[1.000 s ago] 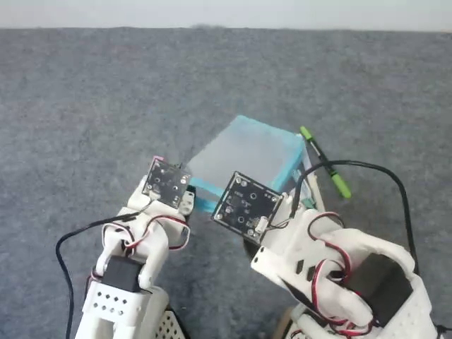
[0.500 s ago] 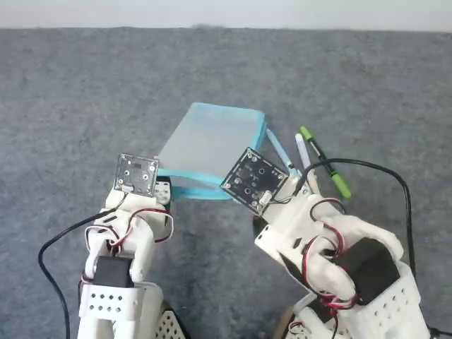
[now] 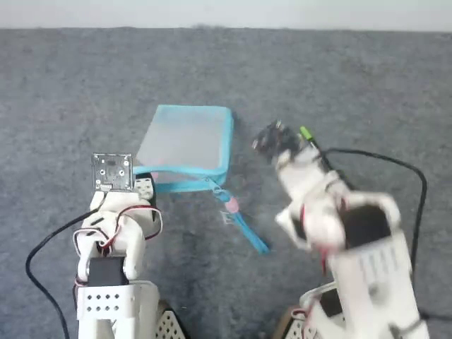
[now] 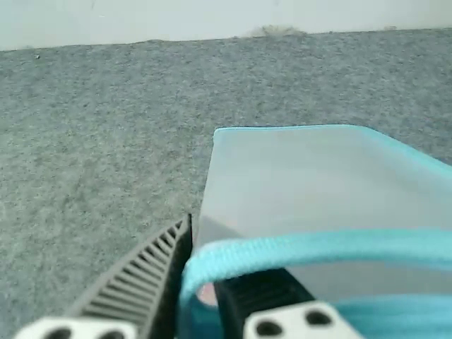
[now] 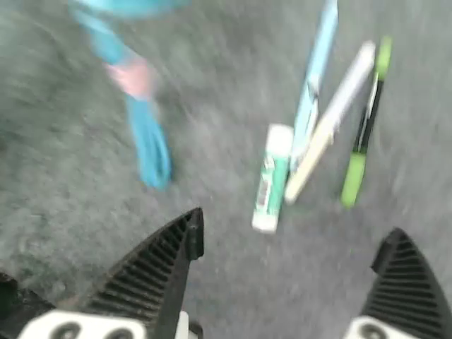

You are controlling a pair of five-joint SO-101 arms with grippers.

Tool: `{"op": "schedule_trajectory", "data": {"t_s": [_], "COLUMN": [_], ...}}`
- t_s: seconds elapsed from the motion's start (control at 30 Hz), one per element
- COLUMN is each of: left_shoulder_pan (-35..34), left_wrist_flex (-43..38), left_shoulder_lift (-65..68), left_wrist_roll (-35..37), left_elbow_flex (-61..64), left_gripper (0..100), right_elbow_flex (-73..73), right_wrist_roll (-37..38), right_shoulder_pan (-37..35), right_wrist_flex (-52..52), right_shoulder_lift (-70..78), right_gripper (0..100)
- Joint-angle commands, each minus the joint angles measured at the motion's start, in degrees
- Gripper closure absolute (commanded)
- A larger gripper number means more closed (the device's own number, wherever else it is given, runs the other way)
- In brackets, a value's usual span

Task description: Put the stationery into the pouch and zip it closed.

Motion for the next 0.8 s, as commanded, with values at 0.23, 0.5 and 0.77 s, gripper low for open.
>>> {"op": "schedule_trajectory", "data": {"t_s": [0.23, 0.5, 0.77], "left_shoulder_pan": [-0.88, -0.88, -0.88], "left_wrist_flex": [-1.32, -1.58, -1.49], "left_shoulder_lift": [-0.70, -0.79, -0.79], "left_wrist_roll": [0.97, 0.97, 0.97], "left_elbow_flex": [-3.38, -3.38, -3.38], "left_gripper": [99, 99, 99], "right_elbow_flex": [-3.34, -11.16, -15.82], "right_wrist_roll": [11.43, 21.10, 21.10], "right_shoulder_pan": [17.19, 19.74, 19.91], "right_wrist_flex": [-13.23, -17.01, -24.40], "right_shoulder_lift": [23.08, 39.43, 54.20], "right_gripper": [68.0, 68.0, 68.1]}}
